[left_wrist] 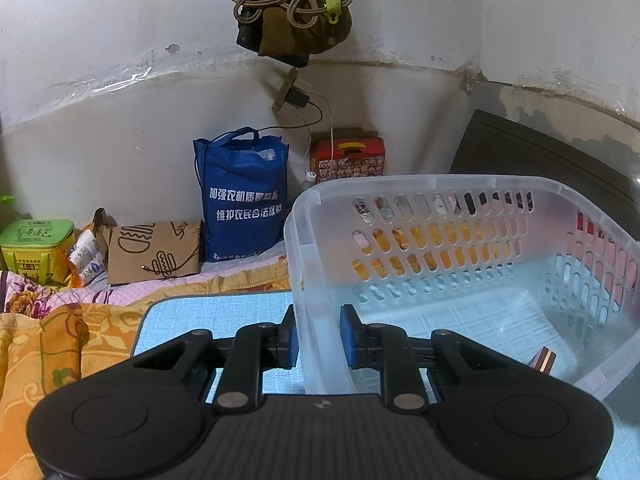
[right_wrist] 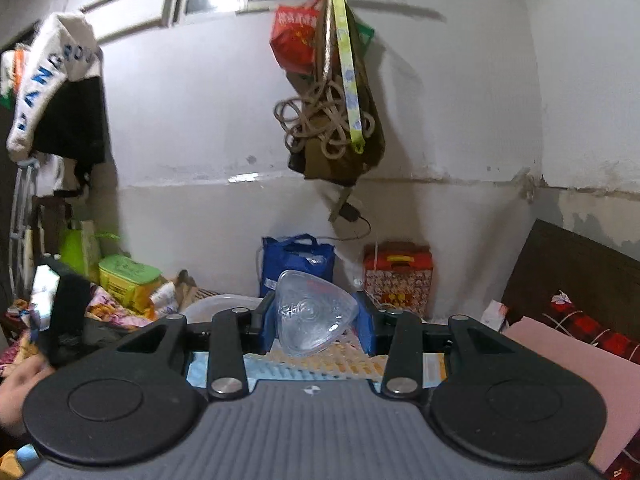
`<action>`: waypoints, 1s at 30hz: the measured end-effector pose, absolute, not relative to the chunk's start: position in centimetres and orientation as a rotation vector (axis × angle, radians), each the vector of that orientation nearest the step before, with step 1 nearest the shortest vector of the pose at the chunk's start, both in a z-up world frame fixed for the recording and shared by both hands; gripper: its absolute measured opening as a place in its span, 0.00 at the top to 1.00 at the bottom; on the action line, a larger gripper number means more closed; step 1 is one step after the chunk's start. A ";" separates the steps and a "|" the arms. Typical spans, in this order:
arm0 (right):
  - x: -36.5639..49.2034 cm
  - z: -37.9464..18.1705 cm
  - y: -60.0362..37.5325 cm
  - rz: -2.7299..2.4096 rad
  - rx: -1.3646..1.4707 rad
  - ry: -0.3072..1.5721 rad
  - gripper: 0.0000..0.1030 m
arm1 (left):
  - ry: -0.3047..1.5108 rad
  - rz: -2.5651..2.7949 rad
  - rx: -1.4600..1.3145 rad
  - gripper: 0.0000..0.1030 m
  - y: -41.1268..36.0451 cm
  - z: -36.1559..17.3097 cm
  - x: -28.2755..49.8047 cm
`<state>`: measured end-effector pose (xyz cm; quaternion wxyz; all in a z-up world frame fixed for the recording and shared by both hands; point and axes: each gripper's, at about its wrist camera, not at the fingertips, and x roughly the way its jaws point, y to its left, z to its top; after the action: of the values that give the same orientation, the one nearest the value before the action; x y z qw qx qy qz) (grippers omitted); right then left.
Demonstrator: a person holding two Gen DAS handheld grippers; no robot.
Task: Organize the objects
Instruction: 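Carry the clear bottle into the basket and release it, then grasp the white wrapped bottle with the right tool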
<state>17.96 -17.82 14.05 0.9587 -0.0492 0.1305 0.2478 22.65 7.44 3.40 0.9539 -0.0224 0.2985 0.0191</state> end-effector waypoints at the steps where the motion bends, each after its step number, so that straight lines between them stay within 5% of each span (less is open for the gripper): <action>1: 18.6 13.8 -17.6 0.500 -0.103 0.274 0.58 | 0.607 0.039 -0.046 0.76 7.4 3.4 22.7; 9: 22.3 11.1 -17.5 0.467 -0.100 0.360 0.58 | 0.607 0.037 -0.047 0.76 7.4 3.3 22.5; 10: 22.6 10.8 -17.5 0.461 -0.103 0.370 0.48 | 0.607 0.036 -0.048 0.76 7.5 3.3 22.5; 11: 22.9 10.6 -17.5 0.448 -0.110 0.386 0.23 | 0.607 0.036 -0.050 0.76 7.5 3.3 22.5; 13: 22.7 10.5 -17.8 0.390 -0.101 0.346 0.00 | 0.607 0.037 -0.048 0.76 7.4 3.3 22.4; 30: 19.0 10.7 -21.1 0.381 -0.025 0.311 0.00 | 0.609 0.041 -0.037 0.72 7.3 3.1 22.5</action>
<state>18.98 -21.13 10.67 0.9698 -0.0122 0.1541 0.1886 22.45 7.29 3.14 0.9536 -0.0183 0.2998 0.0200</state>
